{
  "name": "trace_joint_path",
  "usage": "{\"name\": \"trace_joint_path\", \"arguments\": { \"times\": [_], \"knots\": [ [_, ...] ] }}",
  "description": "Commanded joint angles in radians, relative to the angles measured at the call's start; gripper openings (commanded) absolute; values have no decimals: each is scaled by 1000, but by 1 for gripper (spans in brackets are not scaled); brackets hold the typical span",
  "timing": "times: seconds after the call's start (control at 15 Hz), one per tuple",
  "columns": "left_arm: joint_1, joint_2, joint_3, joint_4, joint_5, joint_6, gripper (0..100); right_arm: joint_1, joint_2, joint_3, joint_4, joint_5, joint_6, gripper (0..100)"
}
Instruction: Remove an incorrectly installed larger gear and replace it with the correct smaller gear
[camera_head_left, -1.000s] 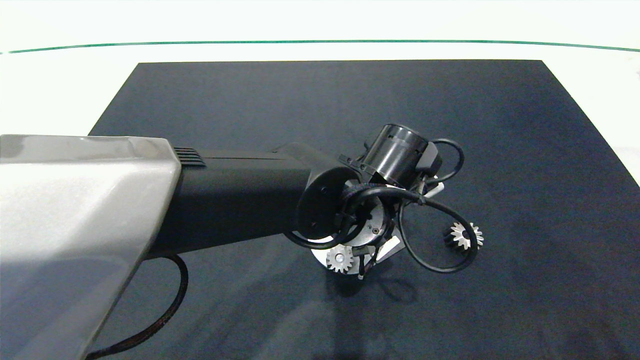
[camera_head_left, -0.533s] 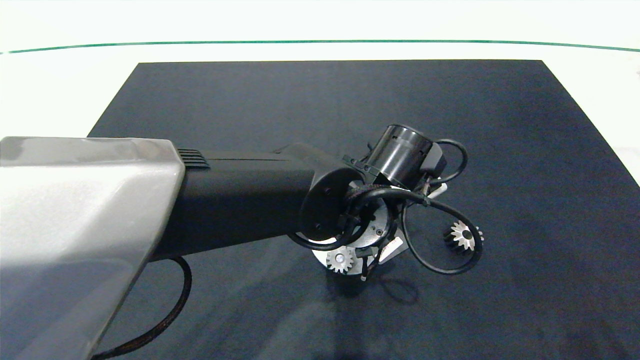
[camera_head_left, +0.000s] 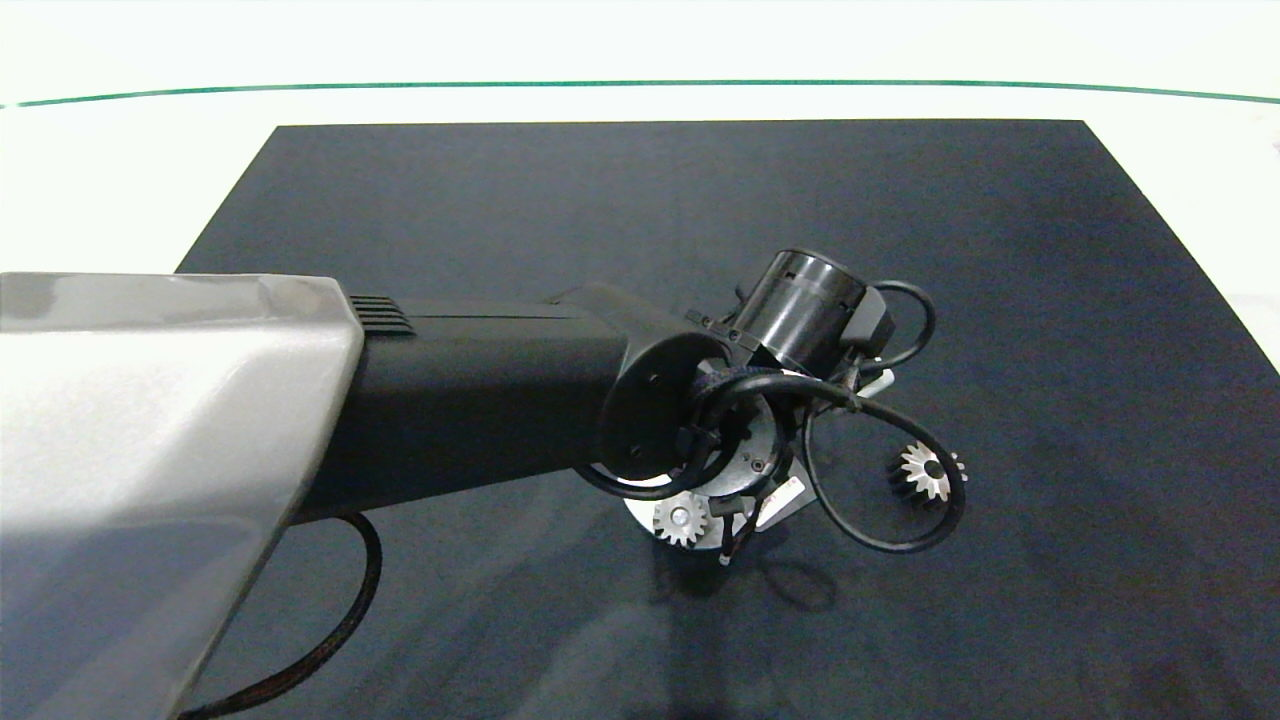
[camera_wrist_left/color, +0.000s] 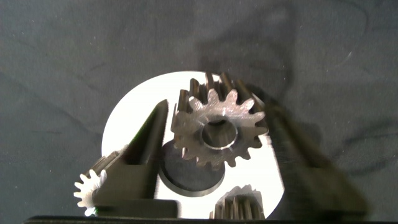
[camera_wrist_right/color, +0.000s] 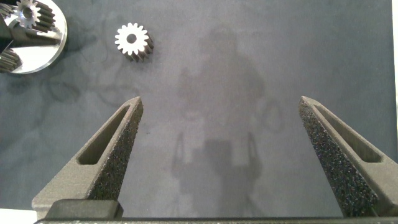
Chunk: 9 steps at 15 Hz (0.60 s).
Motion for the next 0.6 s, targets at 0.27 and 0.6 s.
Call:
{"name": "trace_joint_path", "arguments": {
  "times": [0.27,0.6],
  "knots": [
    [-9,-37,1,42,4,-1,100,1,-2,1,2,0,2,100],
    [-55,-141,-14,160,2,-10,100,-1,-5,4,2,1,2,100]
  ]
}}
